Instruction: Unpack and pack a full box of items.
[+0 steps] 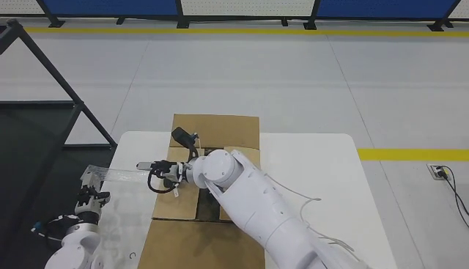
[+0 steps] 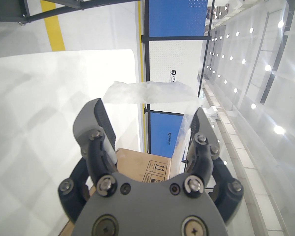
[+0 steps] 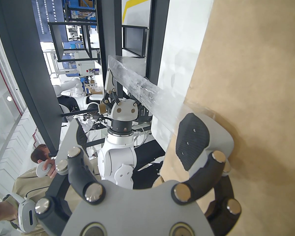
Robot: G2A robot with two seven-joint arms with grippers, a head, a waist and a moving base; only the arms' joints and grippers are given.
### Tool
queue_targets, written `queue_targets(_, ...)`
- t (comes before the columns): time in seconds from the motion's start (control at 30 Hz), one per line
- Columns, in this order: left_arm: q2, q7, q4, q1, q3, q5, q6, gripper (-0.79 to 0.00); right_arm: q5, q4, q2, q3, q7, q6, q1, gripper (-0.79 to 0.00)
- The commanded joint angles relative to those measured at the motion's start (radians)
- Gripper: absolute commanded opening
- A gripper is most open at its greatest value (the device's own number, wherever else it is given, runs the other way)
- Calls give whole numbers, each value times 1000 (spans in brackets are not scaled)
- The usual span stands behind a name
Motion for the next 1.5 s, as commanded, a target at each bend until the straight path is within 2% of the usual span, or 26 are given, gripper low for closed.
queue_targets(0.0, 0, -2, 1, -1, -1, -1, 1, -108, -3, 2, -2, 2, 0, 3, 1, 0)
queue_targets(0.77, -6, -14, -13, 3, 4, 15, -7, -108, -43, -1, -8, 32, -33, -18, 12, 0)
queue_targets(1.07, -9, -14, -12, 0, 12, 22, -2, -117, -56, -48, 16, 70, -77, -50, 14, 0)
queue_targets(1.47, -12, -10, -24, 11, 6, 17, -2, -117, -66, -153, 45, 110, -35, -65, -38, -18)
